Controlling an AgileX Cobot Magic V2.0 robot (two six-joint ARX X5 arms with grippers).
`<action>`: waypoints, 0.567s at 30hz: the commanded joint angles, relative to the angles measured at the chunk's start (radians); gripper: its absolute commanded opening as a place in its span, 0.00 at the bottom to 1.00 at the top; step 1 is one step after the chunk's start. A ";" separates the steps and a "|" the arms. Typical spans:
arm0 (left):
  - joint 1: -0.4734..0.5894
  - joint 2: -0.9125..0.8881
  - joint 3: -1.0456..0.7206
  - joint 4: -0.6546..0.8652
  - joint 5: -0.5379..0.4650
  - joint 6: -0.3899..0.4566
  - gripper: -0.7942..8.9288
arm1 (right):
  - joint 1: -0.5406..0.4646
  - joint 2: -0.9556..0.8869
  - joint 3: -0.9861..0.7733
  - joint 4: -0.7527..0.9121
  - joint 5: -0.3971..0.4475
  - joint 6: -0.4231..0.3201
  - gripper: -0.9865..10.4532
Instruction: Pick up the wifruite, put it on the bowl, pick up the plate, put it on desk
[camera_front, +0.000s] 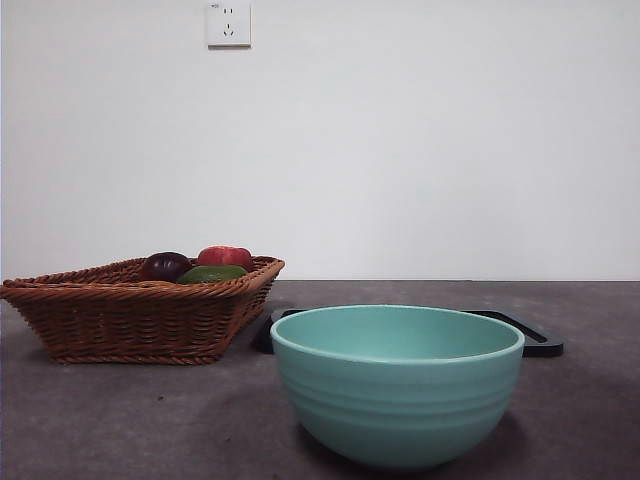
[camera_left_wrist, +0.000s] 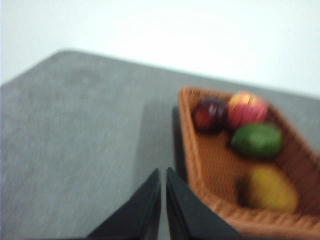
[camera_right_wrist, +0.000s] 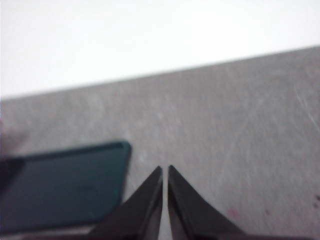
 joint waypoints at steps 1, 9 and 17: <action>0.001 0.004 0.048 0.013 0.000 -0.072 0.10 | -0.001 0.003 0.044 0.008 0.003 0.064 0.09; -0.001 0.060 0.206 -0.031 0.005 -0.123 0.10 | -0.001 0.097 0.231 -0.161 -0.022 0.128 0.09; -0.010 0.202 0.438 -0.151 0.085 -0.122 0.10 | 0.003 0.267 0.470 -0.315 -0.161 0.127 0.09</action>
